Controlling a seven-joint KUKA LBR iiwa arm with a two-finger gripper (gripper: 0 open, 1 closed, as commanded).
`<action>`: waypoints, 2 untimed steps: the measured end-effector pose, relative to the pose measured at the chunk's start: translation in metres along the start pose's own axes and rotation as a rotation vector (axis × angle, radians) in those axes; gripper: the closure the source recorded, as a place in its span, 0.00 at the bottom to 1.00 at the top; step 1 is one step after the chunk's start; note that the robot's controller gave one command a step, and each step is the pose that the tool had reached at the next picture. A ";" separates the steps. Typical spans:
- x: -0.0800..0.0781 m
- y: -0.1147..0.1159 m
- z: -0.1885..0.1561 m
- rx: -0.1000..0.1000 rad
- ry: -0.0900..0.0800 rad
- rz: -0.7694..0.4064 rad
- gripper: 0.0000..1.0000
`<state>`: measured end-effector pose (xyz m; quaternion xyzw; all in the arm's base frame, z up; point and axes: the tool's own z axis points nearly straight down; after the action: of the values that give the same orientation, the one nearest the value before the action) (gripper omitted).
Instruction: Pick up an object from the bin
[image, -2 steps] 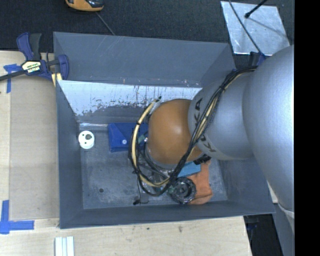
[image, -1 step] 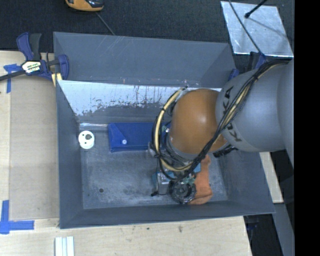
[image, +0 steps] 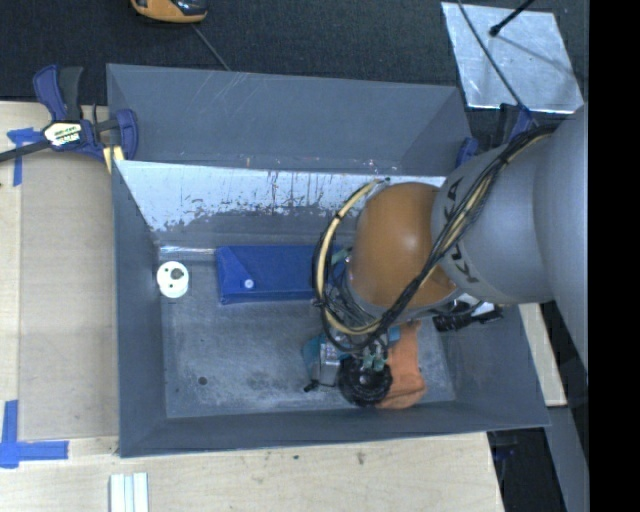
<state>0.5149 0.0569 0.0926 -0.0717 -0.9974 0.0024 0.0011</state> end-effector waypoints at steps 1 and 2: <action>0.004 -0.008 0.003 -0.008 0.002 -0.028 0.00; -0.002 -0.028 0.002 -0.006 -0.004 -0.302 0.00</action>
Offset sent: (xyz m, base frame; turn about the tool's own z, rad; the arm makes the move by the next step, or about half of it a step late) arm -0.0006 -0.0623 0.0009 0.0527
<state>0.5124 0.0286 0.0910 0.0792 -0.9969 -0.0007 -0.0007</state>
